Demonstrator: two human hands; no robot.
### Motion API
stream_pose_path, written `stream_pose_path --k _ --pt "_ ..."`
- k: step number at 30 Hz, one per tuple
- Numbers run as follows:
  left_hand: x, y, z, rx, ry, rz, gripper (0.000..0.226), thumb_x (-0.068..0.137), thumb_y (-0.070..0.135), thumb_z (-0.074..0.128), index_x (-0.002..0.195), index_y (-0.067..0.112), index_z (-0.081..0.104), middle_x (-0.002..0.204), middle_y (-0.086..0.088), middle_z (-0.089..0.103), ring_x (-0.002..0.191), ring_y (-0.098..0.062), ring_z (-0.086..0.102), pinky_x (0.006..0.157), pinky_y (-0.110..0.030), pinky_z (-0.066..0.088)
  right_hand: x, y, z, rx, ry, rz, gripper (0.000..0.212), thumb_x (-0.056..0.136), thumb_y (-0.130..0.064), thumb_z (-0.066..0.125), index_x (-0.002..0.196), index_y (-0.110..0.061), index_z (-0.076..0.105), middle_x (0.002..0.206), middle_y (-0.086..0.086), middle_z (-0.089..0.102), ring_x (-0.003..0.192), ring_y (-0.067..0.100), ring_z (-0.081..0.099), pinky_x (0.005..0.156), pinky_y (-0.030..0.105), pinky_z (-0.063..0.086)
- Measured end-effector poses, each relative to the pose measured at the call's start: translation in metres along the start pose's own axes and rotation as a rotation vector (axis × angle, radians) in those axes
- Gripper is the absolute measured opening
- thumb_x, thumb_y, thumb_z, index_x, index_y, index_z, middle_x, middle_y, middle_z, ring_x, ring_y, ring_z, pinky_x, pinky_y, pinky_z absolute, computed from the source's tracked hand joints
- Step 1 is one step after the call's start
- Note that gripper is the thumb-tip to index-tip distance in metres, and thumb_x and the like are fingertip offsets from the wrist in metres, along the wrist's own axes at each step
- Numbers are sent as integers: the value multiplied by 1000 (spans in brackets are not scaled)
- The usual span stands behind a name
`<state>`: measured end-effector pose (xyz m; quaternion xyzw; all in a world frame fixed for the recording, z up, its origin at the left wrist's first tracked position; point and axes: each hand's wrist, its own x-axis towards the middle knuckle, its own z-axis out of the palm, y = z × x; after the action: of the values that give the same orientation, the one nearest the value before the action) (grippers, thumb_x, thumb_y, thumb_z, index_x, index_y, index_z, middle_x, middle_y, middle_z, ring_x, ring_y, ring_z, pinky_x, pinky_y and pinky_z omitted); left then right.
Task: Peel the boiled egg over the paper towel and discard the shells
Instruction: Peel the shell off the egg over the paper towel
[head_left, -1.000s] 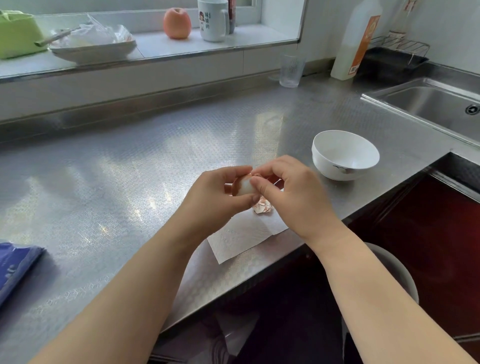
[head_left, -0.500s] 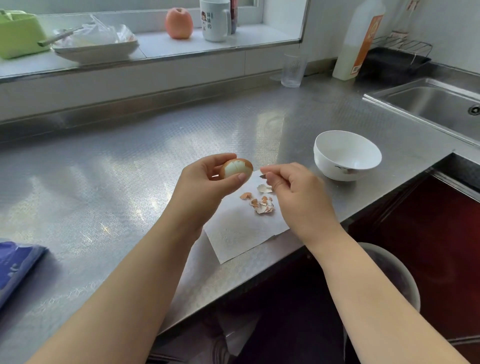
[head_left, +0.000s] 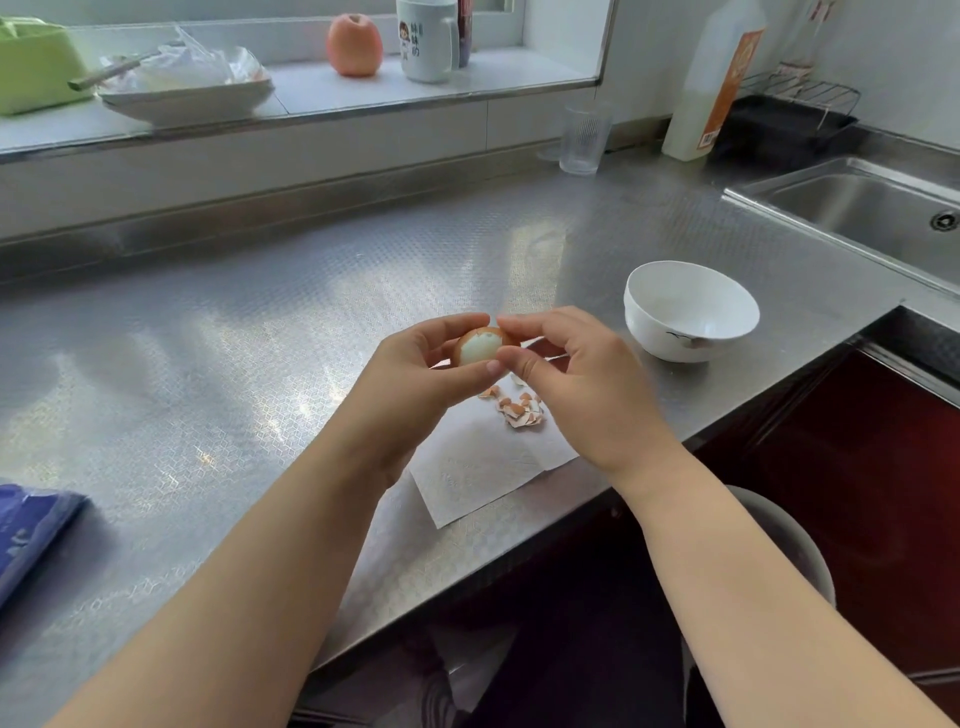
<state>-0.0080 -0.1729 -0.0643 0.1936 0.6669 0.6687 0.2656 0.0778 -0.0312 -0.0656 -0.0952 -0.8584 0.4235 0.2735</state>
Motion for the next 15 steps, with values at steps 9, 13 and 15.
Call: stream_pose_path --k 9,13,15 --pt "-3 -1 5 18 37 12 38 78 16 82 114 18 72 114 -10 72 100 -23 74 94 -35 57 -3 4 3 -197 104 -170 20 92 -20 60 106 -13 72 96 2 69 88 13 64 77 22 48" --pt "-4 1 6 -51 15 -9 30 81 8 77 109 15 72 113 -13 72 99 -21 74 84 -26 58 -3 6 9 -262 191 -209 17 93 -19 56 96 -8 69 89 3 68 79 14 61 70 22 46" --pt "-3 2 6 -84 17 -24 28 82 6 75 108 15 71 112 -13 73 99 -22 74 84 -26 59 -3 6 11 -236 222 -187 16 94 -18 56 94 -7 68 86 1 68 76 10 57 68 20 44"
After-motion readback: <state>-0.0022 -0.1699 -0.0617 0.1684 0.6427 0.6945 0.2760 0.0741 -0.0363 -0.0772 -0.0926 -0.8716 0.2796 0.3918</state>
